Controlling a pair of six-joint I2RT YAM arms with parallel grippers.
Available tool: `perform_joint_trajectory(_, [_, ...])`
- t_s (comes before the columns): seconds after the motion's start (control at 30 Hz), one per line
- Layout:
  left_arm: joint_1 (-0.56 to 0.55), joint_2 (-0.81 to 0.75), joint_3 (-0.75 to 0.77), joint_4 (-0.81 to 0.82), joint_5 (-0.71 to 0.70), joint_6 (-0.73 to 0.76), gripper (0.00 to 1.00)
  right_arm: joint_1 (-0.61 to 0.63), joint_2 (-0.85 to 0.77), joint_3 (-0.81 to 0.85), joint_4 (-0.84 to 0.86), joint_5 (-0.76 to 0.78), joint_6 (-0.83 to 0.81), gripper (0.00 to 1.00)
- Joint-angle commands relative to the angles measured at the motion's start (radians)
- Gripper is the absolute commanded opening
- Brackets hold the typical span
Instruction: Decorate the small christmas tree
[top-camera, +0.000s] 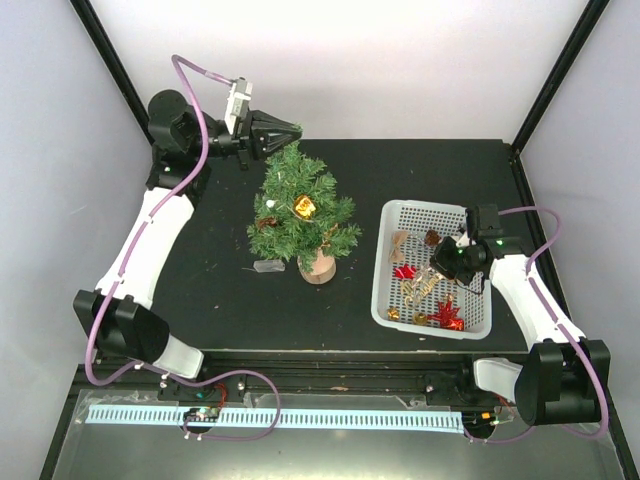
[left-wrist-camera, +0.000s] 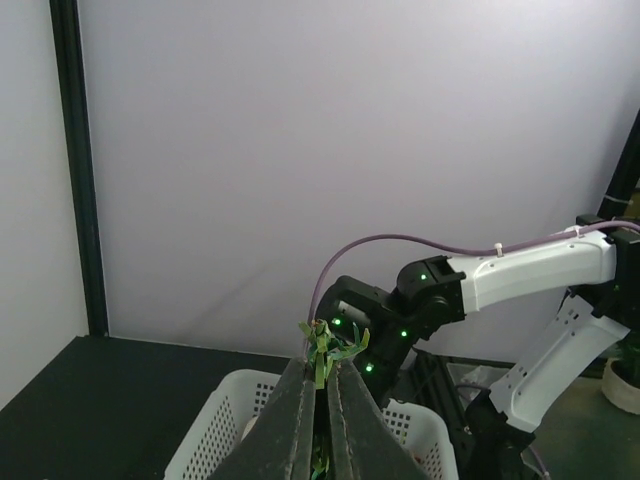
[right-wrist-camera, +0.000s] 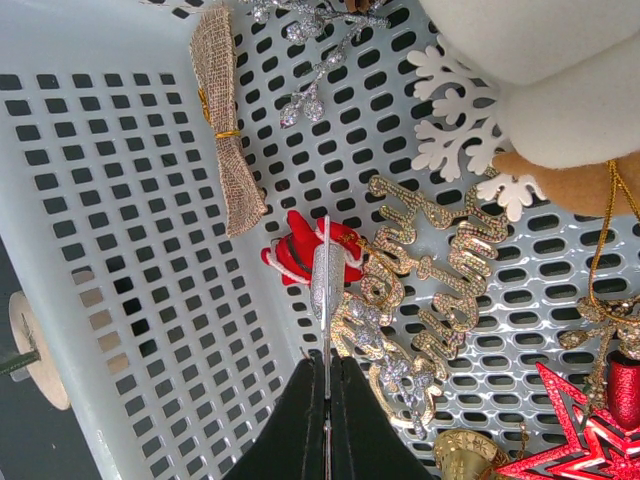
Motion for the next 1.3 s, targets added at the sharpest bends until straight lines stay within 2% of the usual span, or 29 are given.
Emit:
perform_joint_trajectory(0.0, [-0.015, -0.065, 0.013, 0.044, -0.007, 0.036, 0.02, -0.001, -0.014, -0.01, 0.009, -0.01, -0.004, 0.01])
perform_joint_trajectory(0.77, [-0.048, -0.101, -0.065, 0.021, -0.033, 0.046, 0.02, 0.001, -0.011, -0.01, 0.007, -0.014, -0.015, 0.01])
perform_joint_trajectory(1.27, [-0.047, -0.15, -0.198, 0.182, -0.06, -0.096, 0.02, 0.0, -0.005, 0.026, -0.017, -0.006, -0.026, 0.01])
